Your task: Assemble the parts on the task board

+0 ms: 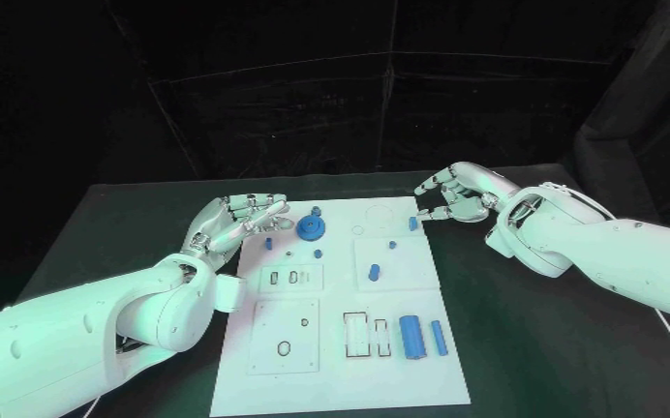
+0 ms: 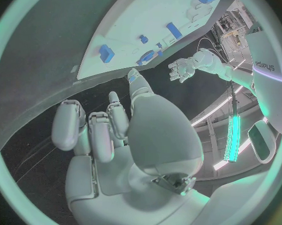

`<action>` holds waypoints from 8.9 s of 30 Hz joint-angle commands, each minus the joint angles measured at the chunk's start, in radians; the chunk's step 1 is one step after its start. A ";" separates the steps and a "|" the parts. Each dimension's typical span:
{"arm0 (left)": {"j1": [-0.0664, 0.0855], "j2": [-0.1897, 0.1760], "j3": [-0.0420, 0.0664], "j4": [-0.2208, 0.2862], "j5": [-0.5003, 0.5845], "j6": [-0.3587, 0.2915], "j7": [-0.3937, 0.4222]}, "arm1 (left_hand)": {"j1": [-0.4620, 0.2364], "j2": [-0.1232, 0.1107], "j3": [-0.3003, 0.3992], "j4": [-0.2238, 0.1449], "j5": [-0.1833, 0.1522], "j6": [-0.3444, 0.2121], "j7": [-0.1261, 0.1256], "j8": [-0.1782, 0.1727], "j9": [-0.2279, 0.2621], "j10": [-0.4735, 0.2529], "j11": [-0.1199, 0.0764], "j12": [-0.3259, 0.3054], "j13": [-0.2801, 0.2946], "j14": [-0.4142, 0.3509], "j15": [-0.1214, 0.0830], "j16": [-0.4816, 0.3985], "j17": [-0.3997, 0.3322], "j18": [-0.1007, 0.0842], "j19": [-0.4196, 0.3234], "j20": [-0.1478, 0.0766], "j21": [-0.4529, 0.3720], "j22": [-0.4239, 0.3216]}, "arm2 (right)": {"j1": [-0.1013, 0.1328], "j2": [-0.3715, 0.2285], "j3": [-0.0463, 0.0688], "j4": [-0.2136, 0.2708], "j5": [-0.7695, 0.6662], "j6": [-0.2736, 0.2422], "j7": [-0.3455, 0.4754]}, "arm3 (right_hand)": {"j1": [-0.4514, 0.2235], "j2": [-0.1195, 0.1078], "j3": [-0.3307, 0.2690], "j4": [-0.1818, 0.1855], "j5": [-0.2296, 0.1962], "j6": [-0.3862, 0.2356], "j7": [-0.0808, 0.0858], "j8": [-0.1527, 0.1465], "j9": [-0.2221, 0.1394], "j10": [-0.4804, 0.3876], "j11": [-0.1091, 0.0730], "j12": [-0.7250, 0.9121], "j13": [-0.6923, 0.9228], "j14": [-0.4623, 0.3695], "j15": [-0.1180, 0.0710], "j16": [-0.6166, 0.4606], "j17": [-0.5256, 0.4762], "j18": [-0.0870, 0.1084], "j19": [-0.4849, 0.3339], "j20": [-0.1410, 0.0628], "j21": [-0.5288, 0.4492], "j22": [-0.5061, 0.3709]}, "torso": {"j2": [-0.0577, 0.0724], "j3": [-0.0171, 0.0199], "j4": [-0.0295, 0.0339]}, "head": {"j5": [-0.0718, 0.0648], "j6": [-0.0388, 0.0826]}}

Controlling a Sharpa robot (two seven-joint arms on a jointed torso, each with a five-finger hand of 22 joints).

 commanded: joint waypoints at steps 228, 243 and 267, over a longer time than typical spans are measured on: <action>0.094 0.022 0.001 -0.122 -0.556 0.267 -0.776 | -0.241 0.034 -0.122 0.130 0.007 0.100 -0.112 0.093 0.046 0.258 -0.135 0.364 0.294 0.414 -0.147 1.031 1.018 0.003 0.382 -0.167 0.344 0.183 | 0.018 0.132 -0.041 0.188 0.174 0.054 -0.065 | -0.029 0.000 0.010 0.035 0.026 -0.013 -0.003 0.024 0.001 -0.118 -0.006 -0.182 -0.161 0.042 -0.011 -0.104 0.017 0.042 -0.093 -0.005 -0.133 -0.208 | -0.071 -0.0090 0.0032 | 0.091 -0.133; 0.148 0.101 0.001 -0.132 -0.876 0.462 -1.148 | -0.224 0.069 -0.286 0.220 0.002 0.054 -0.159 0.360 0.221 0.220 -0.173 0.905 0.816 0.462 -0.188 1.302 1.361 -0.078 0.523 -0.196 0.920 0.876 | 0.042 0.092 -0.041 0.160 0.230 0.055 -0.071 | -0.031 0.004 0.000 0.038 0.030 -0.008 -0.005 0.029 0.002 -0.113 -0.008 -0.179 -0.162 0.043 -0.013 -0.107 0.016 0.042 -0.090 -0.007 -0.137 -0.210 | -0.080 0.0035 0.0043 | 0.101 -0.140; 0.161 0.229 -0.004 -0.187 -0.913 0.488 -1.211 | -0.227 0.103 -0.360 0.222 0.004 0.013 -0.187 0.527 0.360 0.298 -0.198 1.039 0.976 0.477 -0.207 1.339 1.418 -0.120 0.601 -0.214 1.089 1.139 | 0.043 0.112 -0.041 0.140 0.184 0.058 -0.094 | -0.028 0.008 -0.008 0.038 0.041 -0.006 -0.007 0.032 0.002 -0.109 -0.010 -0.180 -0.166 0.045 -0.015 -0.109 0.016 0.042 -0.086 -0.010 -0.141 -0.214 | -0.077 0.0000 0.0043 | 0.103 -0.146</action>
